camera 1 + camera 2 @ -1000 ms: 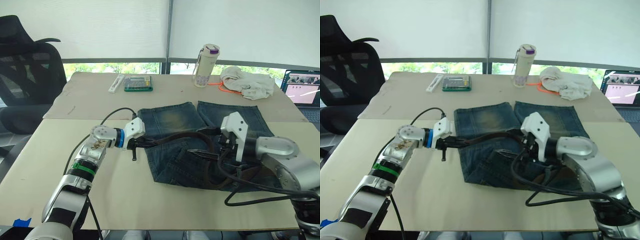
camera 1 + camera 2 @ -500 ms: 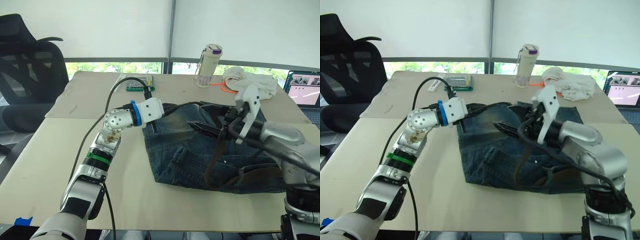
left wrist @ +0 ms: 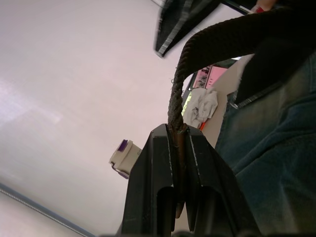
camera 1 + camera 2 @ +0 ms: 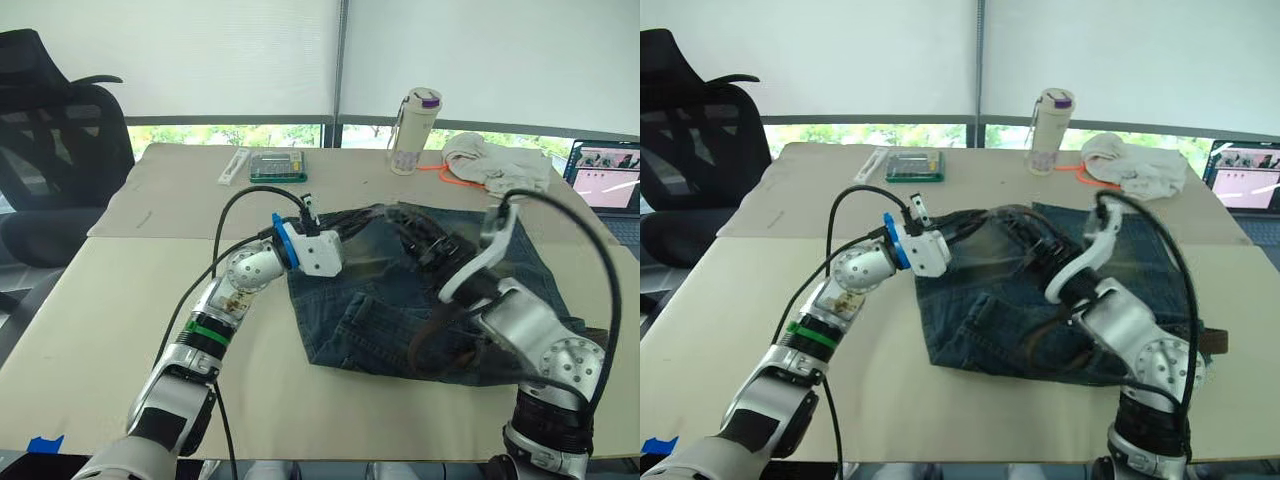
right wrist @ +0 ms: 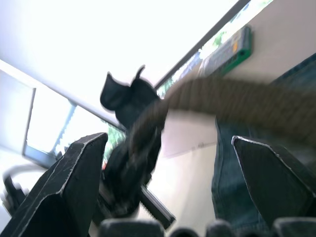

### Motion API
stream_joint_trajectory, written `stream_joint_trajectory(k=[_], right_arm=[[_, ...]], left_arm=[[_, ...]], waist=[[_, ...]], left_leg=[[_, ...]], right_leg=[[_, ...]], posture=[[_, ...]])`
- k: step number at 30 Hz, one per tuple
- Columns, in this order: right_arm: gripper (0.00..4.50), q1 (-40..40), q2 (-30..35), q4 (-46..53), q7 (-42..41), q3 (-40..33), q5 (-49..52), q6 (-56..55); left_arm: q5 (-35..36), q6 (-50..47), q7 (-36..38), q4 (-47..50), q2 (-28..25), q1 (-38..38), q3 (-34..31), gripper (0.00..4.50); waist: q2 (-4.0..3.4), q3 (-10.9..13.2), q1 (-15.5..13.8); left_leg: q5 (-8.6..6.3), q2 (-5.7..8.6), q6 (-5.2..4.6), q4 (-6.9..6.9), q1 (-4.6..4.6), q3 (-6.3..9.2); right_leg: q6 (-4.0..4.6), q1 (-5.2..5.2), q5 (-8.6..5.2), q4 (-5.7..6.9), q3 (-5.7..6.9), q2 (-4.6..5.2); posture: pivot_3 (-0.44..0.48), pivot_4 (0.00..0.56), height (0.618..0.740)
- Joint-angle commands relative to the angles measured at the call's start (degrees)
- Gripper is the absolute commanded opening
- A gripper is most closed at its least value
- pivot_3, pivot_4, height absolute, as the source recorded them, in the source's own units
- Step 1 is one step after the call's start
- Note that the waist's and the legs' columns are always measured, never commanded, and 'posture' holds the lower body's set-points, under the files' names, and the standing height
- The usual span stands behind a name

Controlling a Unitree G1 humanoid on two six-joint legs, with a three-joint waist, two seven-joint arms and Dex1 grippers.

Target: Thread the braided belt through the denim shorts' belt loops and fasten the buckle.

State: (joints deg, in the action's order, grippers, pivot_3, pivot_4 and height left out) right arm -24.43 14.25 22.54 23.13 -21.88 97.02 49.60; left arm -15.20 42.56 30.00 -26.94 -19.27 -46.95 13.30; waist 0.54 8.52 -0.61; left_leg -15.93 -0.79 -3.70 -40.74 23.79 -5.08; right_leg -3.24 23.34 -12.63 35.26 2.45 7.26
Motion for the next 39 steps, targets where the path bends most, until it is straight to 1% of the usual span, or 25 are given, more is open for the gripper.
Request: stream_joint_trajectory(k=[1,3,4,5,8,12,14,16,18,20,22,23,24,25,26,27,29,31,32,34,39], right_arm=[[4.5,-1.9,-0.1,0.8,6.8,-0.1,9.3,-7.7],[4.5,-1.6,1.3,1.1,7.4,0.9,10.3,-8.7],[3.94,-1.3,2.3,1.3,7.2,1.6,10.2,-8.6],[3.71,-0.9,2.9,1.7,7.4,2.5,9.9,-8.8],[2.64,0.1,4.3,2.8,7.8,5.0,9.6,-9.2],[1.3,0.5,5.2,3.1,8.1,6.1,10.1,-11.1],[0.54,0.7,5.8,3.2,8.1,6.4,10.2,-11.7],[0.06,1.0,6.5,3.1,8.0,6.6,10.4,-12.2],[0.06,1.2,7.2,3.0,7.7,6.8,10.4,-12.5],[0.0,1.5,8.0,2.8,7.1,6.8,10.1,-12.5],[0.0,1.9,9.0,2.7,5.7,6.6,8.9,-12.4],[0.0,2.3,9.9,2.8,4.7,6.7,7.9,-12.0],[0.0,3.0,11.1,3.0,3.6,6.8,6.8,-11.3],[0.0,3.9,12.6,3.4,2.1,7.0,5.5,-10.4],[0.0,6.1,14.7,4.3,-0.1,7.4,3.8,-8.7],[0.0,8.4,16.7,5.2,-1.9,7.6,2.2,-7.4],[0.0,13.2,20.2,7.0,-6.0,8.0,-1.9,-5.6],[0.0,17.8,21.6,8.3,-9.0,7.9,-5.3,-5.6],[0.0,20.3,21.7,8.6,-9.8,7.6,-6.6,-6.0],[0.0,23.0,21.3,9.1,-11.3,7.3,-8.5,-6.7],[0.0,28.2,17.5,11.9,-13.2,9.0,-13.4,-8.7]], left_arm=[[-0.8,4.1,-0.5,-0.6,-0.6,-1.7,1.3,0.03],[-0.9,4.9,-0.9,-1.5,-0.6,-2.1,1.5,0.03],[-0.9,5.2,-1.0,-1.9,-0.6,-2.3,1.7,0.0],[-0.7,5.4,-1.3,-2.4,-0.5,-2.6,1.7,0.0],[-1.4,6.6,-1.7,-3.6,-0.6,-3.3,2.1,0.0],[-1.2,7.3,-1.8,-4.6,-0.7,-3.5,2.3,0.0],[-0.8,7.5,-1.7,-4.7,-0.7,-3.5,2.4,0.0],[-0.3,7.7,-1.1,-4.7,-0.9,-3.5,2.6,0.0],[0.3,7.8,-0.5,-4.7,-1.1,-3.5,2.7,0.0],[1.0,7.5,0.5,-4.5,-1.5,-3.3,2.7,0.86],[3.1,5.5,0.9,-4.2,-1.2,-2.9,1.7,1.5],[4.5,3.8,1.4,-3.9,-1.0,-2.5,1.2,1.74],[7.3,1.1,2.7,-3.4,-0.5,-2.0,0.6,2.17],[11.5,-3.6,5.0,-2.1,0.2,-1.1,-0.3,2.5],[17.2,-10.5,8.9,0.2,0.5,0.5,-1.1,2.7],[23.3,-18.9,12.6,3.2,0.7,2.2,-2.0,3.19],[33.2,-35.6,18.0,9.7,-0.3,5.4,-3.5,3.85],[37.7,-45.7,22.1,14.8,-3.0,8.1,-4.0,4.49],[39.3,-50.3,23.9,16.9,-4.8,9.6,-4.1,4.49],[41.3,-55.9,25.7,19.8,-6.9,11.4,-4.6,4.49],[43.4,-63.1,26.8,24.6,-9.6,14.8,-6.5,4.49]], waist=[[0.0,0.0,0.1],[0.0,0.0,0.0],[0.0,0.0,0.0],[0.0,0.0,0.0],[0.0,0.0,0.0],[0.0,0.0,0.1],[0.0,0.0,0.0],[0.0,0.0,0.0],[0.0,0.0,0.1],[0.0,0.0,0.1],[0.0,0.0,0.0],[0.0,0.0,0.0],[0.0,0.0,0.0],[0.0,0.0,0.0],[0.0,0.0,0.0],[0.0,0.0,0.1],[-0.01,0.0,0.2],[-0.01,0.0,0.5],[0.0,0.0,0.7],[-0.01,0.0,0.7],[0.0,0.0,0.3]], left_leg=[[0.0,0.0,0.0,0.01,0.0,0.0],[0.01,0.0,0.0,0.01,0.0,-0.01],[0.0,0.0,0.0,0.01,0.0,-0.01],[0.0,0.0,-0.01,0.01,0.0,-0.02],[-0.01,-0.01,-0.03,0.01,0.01,-0.01],[-0.02,-0.02,-0.05,0.01,0.01,-0.02],[-0.03,-0.02,-0.05,0.0,0.01,-0.02],[-0.03,-0.02,-0.06,0.0,0.01,-0.02],[-0.03,-0.03,-0.07,0.0,0.01,-0.02],[-0.03,-0.03,-0.07,0.0,0.01,-0.02],[-0.04,-0.03,-0.08,0.0,0.01,-0.02],[-0.04,-0.03,-0.08,0.0,0.01,-0.02],[-0.04,-0.03,-0.08,0.0,0.01,-0.02],[-0.05,-0.03,-0.09,0.0,0.01,-0.02],[-0.05,-0.03,-0.09,0.0,0.01,-0.03],[-0.05,-0.04,-0.09,0.0,0.02,-0.03],[-0.05,-0.09,-0.09,0.01,0.01,-0.03],[-0.04,-0.13,-0.08,0.02,0.01,-0.01],[-0.03,-0.13,-0.07,0.01,0.01,-0.02],[-0.02,-0.12,-0.05,0.01,0.0,-0.02],[-0.21,-0.1,-0.37,-0.02,-0.08,0.05]], right_leg=[[0.0,0.0,0.0,0.0,0.0,0.0],[0.0,0.0,0.0,0.0,0.0,-0.01],[0.0,0.0,0.0,-0.01,-0.01,-0.01],[0.0,0.0,0.0,-0.02,-0.01,-0.01],[0.0,-0.01,0.0,-0.04,-0.01,-0.01],[0.0,-0.01,0.0,-0.04,-0.03,-0.01],[0.0,-0.01,0.0,-0.04,-0.02,-0.01],[-0.01,-0.01,0.0,-0.05,-0.03,-0.01],[-0.01,-0.01,0.0,-0.05,-0.03,-0.01],[0.0,-0.01,0.0,-0.05,-0.03,-0.01],[0.0,-0.01,0.0,-0.05,-0.03,-0.01],[0.0,-0.01,0.0,-0.05,-0.03,-0.01],[0.0,-0.01,0.0,-0.05,-0.03,0.0],[-0.01,-0.01,0.0,-0.06,-0.03,0.0],[-0.01,-0.01,0.0,-0.06,-0.04,0.01],[-0.01,-0.01,0.0,-0.07,-0.04,0.01],[-0.02,-0.02,-0.01,-0.09,-0.04,0.01],[-0.03,-0.01,-0.02,-0.09,-0.05,-0.02],[-0.03,-0.01,-0.02,-0.09,-0.07,-0.05],[-0.03,0.0,-0.02,-0.09,-0.1,-0.08],[-0.03,-0.06,-0.02,-0.21,-0.17,-0.07]], posture=[[0.0,0.15,0.737],[0.0,0.15,0.737],[0.0,0.15,0.737],[0.0,0.15,0.737],[0.0,0.15,0.737],[0.0,0.15,0.737],[0.0,0.15,0.737],[0.0,0.15,0.737],[0.0,0.15,0.737],[0.0,0.15,0.737],[0.0,0.15,0.737],[0.0,0.15,0.737],[0.0,0.15,0.737],[0.0,0.15,0.737],[0.0,0.15,0.737],[0.0,0.15,0.737],[0.0,0.15,0.737],[0.0,0.15,0.737],[0.0,0.15,0.737],[0.0,0.15,0.737],[0.0,0.15,0.737]])
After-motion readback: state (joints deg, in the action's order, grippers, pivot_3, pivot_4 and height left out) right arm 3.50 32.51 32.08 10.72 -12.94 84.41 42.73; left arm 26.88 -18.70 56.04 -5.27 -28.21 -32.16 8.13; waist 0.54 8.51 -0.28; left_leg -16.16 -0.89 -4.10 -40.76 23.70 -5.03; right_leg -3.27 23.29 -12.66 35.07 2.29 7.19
